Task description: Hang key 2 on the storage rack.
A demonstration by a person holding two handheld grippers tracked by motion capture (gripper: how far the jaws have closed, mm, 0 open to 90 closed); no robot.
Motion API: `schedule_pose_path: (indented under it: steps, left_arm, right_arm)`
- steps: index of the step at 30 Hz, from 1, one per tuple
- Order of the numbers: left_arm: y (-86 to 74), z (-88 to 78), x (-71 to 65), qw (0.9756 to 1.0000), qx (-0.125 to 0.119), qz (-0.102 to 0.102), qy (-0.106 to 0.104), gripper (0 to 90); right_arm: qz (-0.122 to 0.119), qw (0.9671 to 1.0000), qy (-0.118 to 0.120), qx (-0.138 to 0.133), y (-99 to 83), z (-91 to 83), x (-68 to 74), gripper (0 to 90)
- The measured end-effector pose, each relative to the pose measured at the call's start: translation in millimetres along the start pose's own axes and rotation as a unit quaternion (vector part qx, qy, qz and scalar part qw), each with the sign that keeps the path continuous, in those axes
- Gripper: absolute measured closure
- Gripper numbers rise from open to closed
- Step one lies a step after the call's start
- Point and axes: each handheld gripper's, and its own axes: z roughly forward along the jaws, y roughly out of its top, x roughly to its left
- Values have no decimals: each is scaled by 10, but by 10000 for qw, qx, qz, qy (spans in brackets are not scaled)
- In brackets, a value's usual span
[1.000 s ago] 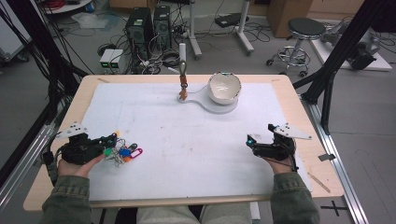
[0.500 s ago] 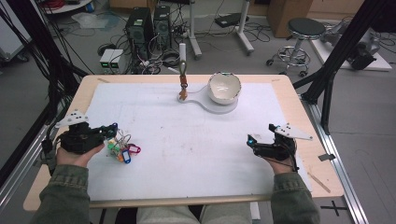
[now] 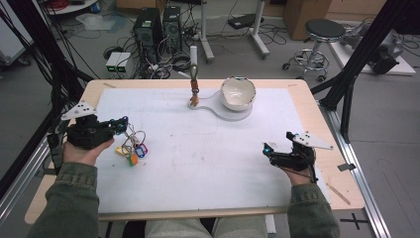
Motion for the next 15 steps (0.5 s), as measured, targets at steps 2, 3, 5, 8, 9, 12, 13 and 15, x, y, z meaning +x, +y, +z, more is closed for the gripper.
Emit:
schedule_pose_path:
  steps: [2,3,5,8,9,12,13,15]
  left_arm:
    - [43,10,9,10000,-16,24,15,846]
    - [63,16,13,10000,-39,17,32,846]
    - [101,31,23,10000,-70,3,43,846]
    - [151,58,37,9999,-96,11,77,846]
    - [166,72,38,9999,-118,-17,81,846]
    - [215,106,54,9999,-109,32,112,846]
    - [234,118,57,9999,-123,20,119,846]
    - [274,136,63,9998,-137,40,130,846]
  right_arm:
    - [-3,10000,-25,-24,0,-7,-7,16]
    - [0,10000,-32,-41,-2,-10,-9,17]
    - [7,10000,-53,-56,-3,-19,-12,16]
    - [39,9999,-96,-107,-2,-41,-19,16]
    - [31,9998,-117,-135,-1,-46,-24,16]
    - [50,9996,-188,-206,0,-54,-39,16]
    - [59,9995,-202,-220,0,-57,-42,16]
    - [65,9995,-229,-229,-1,-64,-40,16]
